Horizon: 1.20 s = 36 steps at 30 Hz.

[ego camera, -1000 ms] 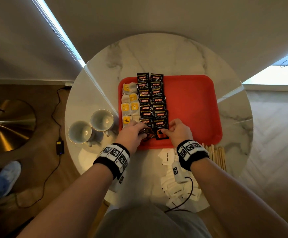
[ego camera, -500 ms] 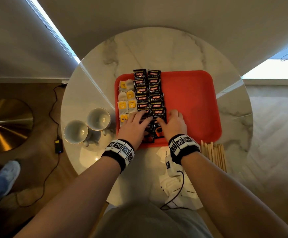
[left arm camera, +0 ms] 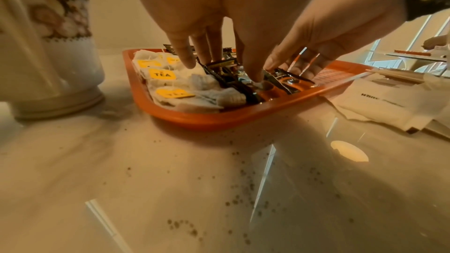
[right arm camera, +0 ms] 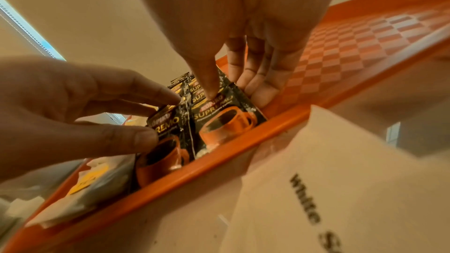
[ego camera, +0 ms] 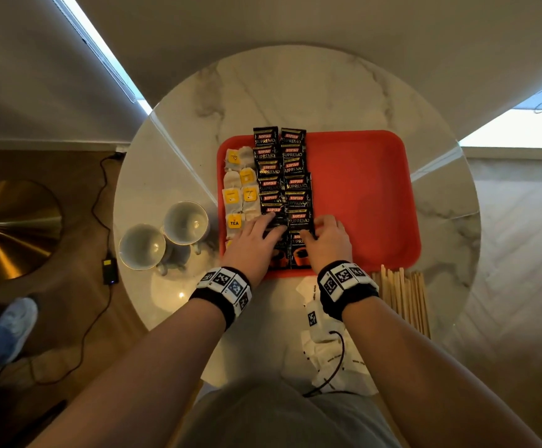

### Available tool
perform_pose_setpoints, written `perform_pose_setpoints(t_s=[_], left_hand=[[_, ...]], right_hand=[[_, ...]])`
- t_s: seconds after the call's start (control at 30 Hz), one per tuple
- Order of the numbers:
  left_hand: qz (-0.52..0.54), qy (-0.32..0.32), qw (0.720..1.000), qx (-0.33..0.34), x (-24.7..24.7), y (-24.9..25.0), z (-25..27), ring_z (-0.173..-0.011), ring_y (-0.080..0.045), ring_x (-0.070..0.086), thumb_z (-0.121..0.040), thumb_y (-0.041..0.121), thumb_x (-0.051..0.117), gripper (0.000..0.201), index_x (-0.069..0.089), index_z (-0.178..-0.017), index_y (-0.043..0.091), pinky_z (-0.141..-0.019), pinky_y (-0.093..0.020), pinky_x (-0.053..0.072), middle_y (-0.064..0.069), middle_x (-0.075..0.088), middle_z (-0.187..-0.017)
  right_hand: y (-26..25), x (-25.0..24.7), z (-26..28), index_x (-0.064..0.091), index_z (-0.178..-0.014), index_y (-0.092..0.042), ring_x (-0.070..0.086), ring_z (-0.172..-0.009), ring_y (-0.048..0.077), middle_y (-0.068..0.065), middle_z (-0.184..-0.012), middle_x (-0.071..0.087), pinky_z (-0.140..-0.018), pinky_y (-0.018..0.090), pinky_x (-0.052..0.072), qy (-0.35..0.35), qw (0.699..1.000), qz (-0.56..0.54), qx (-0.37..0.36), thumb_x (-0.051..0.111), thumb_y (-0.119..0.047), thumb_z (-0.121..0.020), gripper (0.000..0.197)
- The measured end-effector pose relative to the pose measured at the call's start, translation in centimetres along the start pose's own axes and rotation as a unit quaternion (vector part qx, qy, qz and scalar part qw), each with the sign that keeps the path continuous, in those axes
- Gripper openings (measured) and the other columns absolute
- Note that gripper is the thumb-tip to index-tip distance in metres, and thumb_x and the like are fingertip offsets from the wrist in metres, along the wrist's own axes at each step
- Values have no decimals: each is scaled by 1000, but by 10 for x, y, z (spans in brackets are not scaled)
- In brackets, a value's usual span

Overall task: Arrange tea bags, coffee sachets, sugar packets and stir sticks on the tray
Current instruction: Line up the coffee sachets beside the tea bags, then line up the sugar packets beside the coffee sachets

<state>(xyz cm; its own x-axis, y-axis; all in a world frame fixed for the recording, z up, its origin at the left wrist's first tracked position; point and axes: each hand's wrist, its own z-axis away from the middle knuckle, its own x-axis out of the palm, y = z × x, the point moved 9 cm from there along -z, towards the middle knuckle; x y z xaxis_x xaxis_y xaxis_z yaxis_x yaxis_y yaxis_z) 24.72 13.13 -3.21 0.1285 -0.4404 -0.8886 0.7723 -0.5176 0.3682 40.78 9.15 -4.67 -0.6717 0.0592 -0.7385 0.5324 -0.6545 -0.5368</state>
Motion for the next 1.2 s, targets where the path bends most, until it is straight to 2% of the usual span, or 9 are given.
perform_pose_setpoints(t_s=[0.13, 0.2, 0.43, 0.63, 0.8, 0.87, 0.93, 1.07, 1.2], left_hand=[[-1, 45, 999, 16, -11, 3, -3, -135, -35, 44, -92, 24, 67, 50, 52, -140, 17, -102, -53, 46, -13, 44, -149], [-1, 63, 998, 24, -18, 6, -12, -136, -35, 42, -93, 25, 65, 50, 51, -140, 16, -106, -53, 45, -12, 44, -149], [-6, 33, 998, -47, -22, -7, -69, -154, -32, 7, -99, 47, 50, 72, 21, -158, 17, -124, -48, 18, -10, 11, -167], [-47, -18, 997, -55, -13, -17, -81, -155, -30, 4, -100, 51, 45, 73, 15, -159, 19, -125, -49, 16, -8, 4, -169], [-43, 24, 998, -41, -26, -10, -70, -154, -30, 12, -99, 52, 47, 70, 26, -156, 20, -123, -48, 18, -9, 15, -166], [-38, 61, 997, -21, -37, -1, -59, -148, -32, 26, -98, 49, 51, 62, 38, -151, 18, -119, -48, 27, -12, 30, -160], [-15, 84, 996, 15, -42, 13, -42, -130, -32, 47, -98, 43, 51, 49, 53, -138, 15, -108, -45, 43, -11, 52, -141], [38, -10, 997, 73, -20, 50, 4, -94, -25, 64, -102, 38, 44, 32, 65, -111, 16, -76, -43, 57, -4, 66, -104], [57, -121, 990, 51, 27, 66, 47, -95, -28, 66, -101, 40, 45, 31, 63, -108, 15, -79, -41, 55, -6, 68, -105]], right_hand=[[-6, -9, -8, 58, -118, -14, 59, -100, 25, 5, -116, 57, -81, 34, 45, 9, 1000, 19, 0, 67, -39, -93, 37], [-13, -15, -17, 58, -120, -13, 59, -101, 25, 6, -118, 57, -80, 33, 43, 21, 999, 25, 2, 64, -41, -95, 38], [-35, -13, -49, 60, -123, -12, 59, -108, 26, 8, -122, 59, -85, 32, 44, 7, 1000, 3, -15, 67, -37, -93, 40], [-34, -8, -49, 59, -123, -14, 59, -102, 23, 6, -120, 59, -79, 28, 40, 3, 1000, 8, -17, 68, -31, -93, 35], [-29, -20, -37, 61, -119, -17, 51, -93, 13, 2, -114, 60, -81, 28, 40, 5, 1000, 9, -22, 66, -38, -93, 33], [-24, -26, -26, 63, -114, -19, 55, -95, 12, -1, -109, 62, -82, 28, 42, -2, 999, 6, -33, 67, -39, -93, 30], [-17, -32, -10, 65, -110, -22, 61, -95, 13, -4, -104, 64, -85, 31, 50, -18, 999, -6, -39, 67, -39, -93, 25], [1, -35, 32, 67, -108, -23, 64, -93, 11, -5, -103, 66, -87, 29, 52, -83, 995, 9, -50, 69, -33, -93, 18], [29, -34, 70, 66, -109, -26, 62, -98, 16, -6, -105, 62, -87, 33, 50, -131, 982, 115, -69, 67, -35, -94, 18]])
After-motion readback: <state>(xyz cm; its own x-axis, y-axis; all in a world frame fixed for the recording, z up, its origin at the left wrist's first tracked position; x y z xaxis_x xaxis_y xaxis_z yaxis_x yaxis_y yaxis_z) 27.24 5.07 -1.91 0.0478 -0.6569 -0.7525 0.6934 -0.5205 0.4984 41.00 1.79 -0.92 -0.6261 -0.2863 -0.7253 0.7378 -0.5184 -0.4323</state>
